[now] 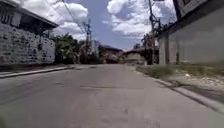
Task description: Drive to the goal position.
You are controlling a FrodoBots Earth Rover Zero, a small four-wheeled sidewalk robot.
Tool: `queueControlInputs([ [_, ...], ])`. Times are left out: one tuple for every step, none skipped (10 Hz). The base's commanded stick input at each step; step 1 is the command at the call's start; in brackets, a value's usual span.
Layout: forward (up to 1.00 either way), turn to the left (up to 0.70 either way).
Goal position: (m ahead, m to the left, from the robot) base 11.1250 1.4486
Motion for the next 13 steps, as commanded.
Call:
queueControlInputs([
  [1.0, 0.0],
  [1.0, 0.0],
  [1.0, -0.01],
  [1.0, -0.15],
  [1.0, -0.28],
  [1.0, -0.29],
  [1.0, -0.17],
  [1.0, -0.01],
  [1.0, 0.0],
  [1.0, 0.0],
  [1.0, 0.0],
  [1.0, 0.0],
  [1.0, 0.0],
])
